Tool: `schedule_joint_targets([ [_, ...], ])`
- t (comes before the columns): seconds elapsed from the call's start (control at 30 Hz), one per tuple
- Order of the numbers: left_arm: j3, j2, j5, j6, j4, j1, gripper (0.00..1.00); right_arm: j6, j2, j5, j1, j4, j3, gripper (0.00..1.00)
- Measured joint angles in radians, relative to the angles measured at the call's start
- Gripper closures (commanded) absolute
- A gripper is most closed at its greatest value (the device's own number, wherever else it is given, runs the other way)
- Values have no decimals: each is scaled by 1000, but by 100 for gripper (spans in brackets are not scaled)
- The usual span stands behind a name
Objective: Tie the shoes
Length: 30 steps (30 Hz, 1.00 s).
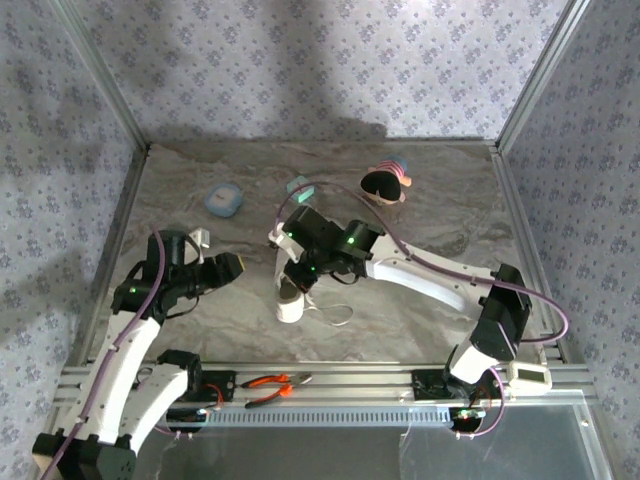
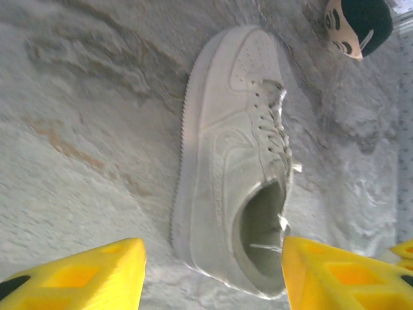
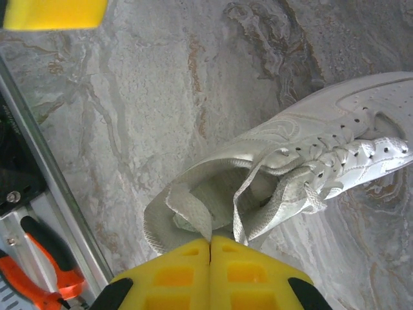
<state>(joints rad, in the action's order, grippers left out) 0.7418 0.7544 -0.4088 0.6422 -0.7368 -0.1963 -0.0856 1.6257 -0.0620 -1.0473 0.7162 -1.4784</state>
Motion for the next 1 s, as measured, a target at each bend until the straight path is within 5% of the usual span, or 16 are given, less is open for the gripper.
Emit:
schedule_joint_targets([
  [0.4,-11,-2,-59,301,11,0,42,-45,23,190,-76,-153,0,100],
  [1.0,-55,-23,-35,758,148,-90,34,-136,58,252,-134,-379,52,100],
])
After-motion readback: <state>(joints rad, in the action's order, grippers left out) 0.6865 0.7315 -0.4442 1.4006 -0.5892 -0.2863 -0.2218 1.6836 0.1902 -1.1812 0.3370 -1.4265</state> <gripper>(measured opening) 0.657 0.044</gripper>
